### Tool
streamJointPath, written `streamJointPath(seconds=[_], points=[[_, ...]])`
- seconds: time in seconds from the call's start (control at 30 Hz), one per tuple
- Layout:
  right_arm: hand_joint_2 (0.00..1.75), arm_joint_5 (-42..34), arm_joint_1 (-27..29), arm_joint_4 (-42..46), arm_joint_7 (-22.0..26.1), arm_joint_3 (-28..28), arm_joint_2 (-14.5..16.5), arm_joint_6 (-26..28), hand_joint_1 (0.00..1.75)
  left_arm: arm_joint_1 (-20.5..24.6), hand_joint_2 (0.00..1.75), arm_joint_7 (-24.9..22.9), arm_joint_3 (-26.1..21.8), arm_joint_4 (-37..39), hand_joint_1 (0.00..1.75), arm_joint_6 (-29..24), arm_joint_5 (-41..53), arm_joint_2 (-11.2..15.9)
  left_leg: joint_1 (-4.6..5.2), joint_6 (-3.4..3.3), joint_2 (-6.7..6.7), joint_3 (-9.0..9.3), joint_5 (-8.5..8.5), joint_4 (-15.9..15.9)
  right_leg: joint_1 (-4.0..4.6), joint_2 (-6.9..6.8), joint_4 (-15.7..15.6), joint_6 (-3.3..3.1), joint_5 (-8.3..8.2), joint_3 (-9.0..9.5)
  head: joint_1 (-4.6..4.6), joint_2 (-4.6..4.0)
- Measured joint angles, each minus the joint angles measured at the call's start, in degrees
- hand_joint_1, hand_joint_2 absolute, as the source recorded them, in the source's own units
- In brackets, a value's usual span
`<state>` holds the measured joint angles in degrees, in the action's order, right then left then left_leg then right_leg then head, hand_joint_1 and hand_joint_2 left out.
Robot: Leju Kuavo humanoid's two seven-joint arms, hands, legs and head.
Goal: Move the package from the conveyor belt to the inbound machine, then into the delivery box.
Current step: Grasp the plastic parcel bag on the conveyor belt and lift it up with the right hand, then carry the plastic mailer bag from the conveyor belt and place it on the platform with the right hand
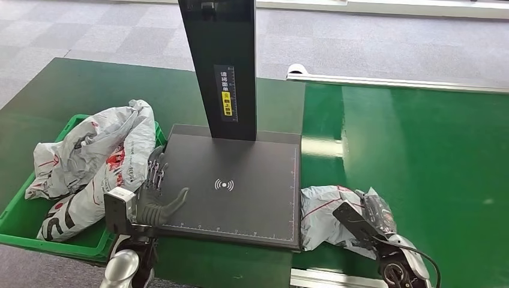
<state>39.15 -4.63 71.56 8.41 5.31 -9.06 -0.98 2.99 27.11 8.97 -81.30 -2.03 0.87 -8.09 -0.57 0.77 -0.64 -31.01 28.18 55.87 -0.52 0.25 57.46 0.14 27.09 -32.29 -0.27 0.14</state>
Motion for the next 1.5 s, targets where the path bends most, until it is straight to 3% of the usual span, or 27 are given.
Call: streamJointPath(seconds=[0.23,0.43,0.63,0.8,1.03,1.33,1.5], points=[[1.75,-7.6,1.8,6.3,5.1,-6.4,2.7,4.9,1.75,-1.1,1.75,0.7,0.0,-0.7,0.00,0.0,-0.1,0.0,0.00,0.00,0.00,-0.03,0.00,0.0,0.00,0.00,0.0,0.00,0.00,-0.08,0.00,-0.01],[1.75,-17.2,4.3,12.7,13.8,-12.0,4.4,13.2,1.75,-0.2,1.75,1.8,0.0,-0.5,0.00,0.1,-0.4,-0.1,0.00,0.00,-0.02,-0.06,0.00,0.0,0.00,-0.03,0.0,0.00,0.00,-0.09,0.00,-0.01],[1.75,-14.2,6.5,17.9,20.5,-13.0,5.8,19.4,1.75,0.4,1.75,3.3,0.0,-0.4,0.00,-1.1,-1.0,0.0,0.00,0.00,0.02,-0.07,0.01,0.0,0.01,0.01,0.0,0.00,0.00,-0.09,-0.01,0.01],[1.75,-5.3,5.5,18.4,20.5,-7.8,6.0,20.9,1.75,0.4,1.75,4.4,0.0,-0.5,0.00,-1.5,-1.6,0.2,-0.01,0.01,0.02,-0.04,-0.01,0.0,0.01,0.01,0.0,-0.01,0.00,-0.08,-0.02,-0.01],[1.75,0.5,2.2,17.5,19.7,-2.2,5.5,19.6,1.75,0.8,1.75,4.7,-0.1,-0.5,0.00,-0.7,-1.8,0.5,0.00,0.01,0.06,-0.06,-0.03,0.0,0.01,0.04,0.0,0.00,-0.01,-0.05,0.00,0.01],[1.75,11.1,-13.8,1.8,16.1,13.0,1.2,14.2,1.75,3.6,1.75,5.3,0.6,1.3,0.00,0.4,-3.1,0.7,-0.01,0.01,0.01,0.00,-0.13,0.0,0.01,0.03,0.0,0.00,-0.08,-0.03,0.00,0.00],[1.75,14.0,-21.4,-8.7,15.8,22.2,0.8,7.6,1.75,5.6,1.75,5.1,1.4,2.7,0.00,0.8,-3.7,0.8,-0.02,0.01,0.02,-0.02,-0.13,0.0,0.02,0.05,0.0,0.00,-0.08,-0.05,-0.01,0.01]])
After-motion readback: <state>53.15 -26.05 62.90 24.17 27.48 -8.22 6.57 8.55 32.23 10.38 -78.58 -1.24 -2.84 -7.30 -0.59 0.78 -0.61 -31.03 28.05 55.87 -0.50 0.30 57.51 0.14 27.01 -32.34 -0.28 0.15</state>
